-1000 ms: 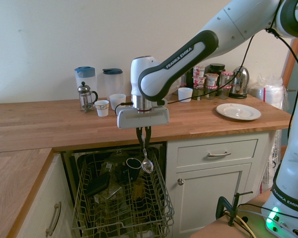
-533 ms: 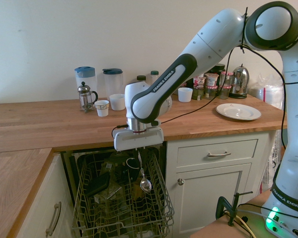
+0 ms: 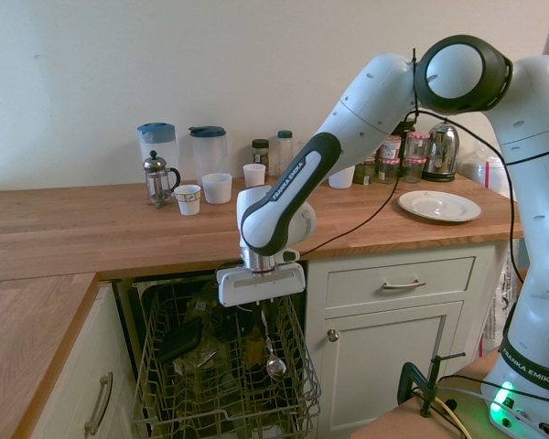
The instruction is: Put the spoon in the dishwasher
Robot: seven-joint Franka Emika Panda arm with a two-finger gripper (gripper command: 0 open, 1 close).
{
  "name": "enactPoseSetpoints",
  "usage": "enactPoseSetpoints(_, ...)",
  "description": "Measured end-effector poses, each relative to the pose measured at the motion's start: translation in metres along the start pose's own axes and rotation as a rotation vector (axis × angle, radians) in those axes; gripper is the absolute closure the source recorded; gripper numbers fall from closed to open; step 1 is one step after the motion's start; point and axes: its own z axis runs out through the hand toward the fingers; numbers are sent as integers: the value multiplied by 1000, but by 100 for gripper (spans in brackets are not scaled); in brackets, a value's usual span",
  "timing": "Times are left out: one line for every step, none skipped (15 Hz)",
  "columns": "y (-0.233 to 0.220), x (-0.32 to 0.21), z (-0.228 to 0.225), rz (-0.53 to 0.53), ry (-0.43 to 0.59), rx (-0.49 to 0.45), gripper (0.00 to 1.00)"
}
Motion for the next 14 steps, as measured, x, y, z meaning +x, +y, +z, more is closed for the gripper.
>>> enactPoseSetpoints(-6,5,6,-6,-9,-9,100)
enactPoseSetpoints(-10,8,14,-8,-18,-19,100)
enactPoseSetpoints(-14,11,21,-11,-31,-33,100)
enactPoseSetpoints(-16,12,28,-19,-42,-45,100)
enactPoseSetpoints(-18,13,33,-24,-51,-57,100)
enactPoseSetpoints(-20,13,36,-27,-63,-65,100)
enactPoseSetpoints(-22,13,39,-34,-73,-75,100)
enactPoseSetpoints(-24,14,41,-41,-82,-83,100)
enactPoseSetpoints(-26,15,45,-46,-92,-90,100)
enactPoseSetpoints(-27,16,50,-52,-100,-97,100)
enactPoseSetpoints(-28,17,55,-60,-106,-103,100)
enactPoseSetpoints(-29,18,58,-67,-112,-105,0)
enactPoseSetpoints(-31,19,59,-74,-117,-102,0)
enactPoseSetpoints(-31,18,59,-84,-120,-100,0)
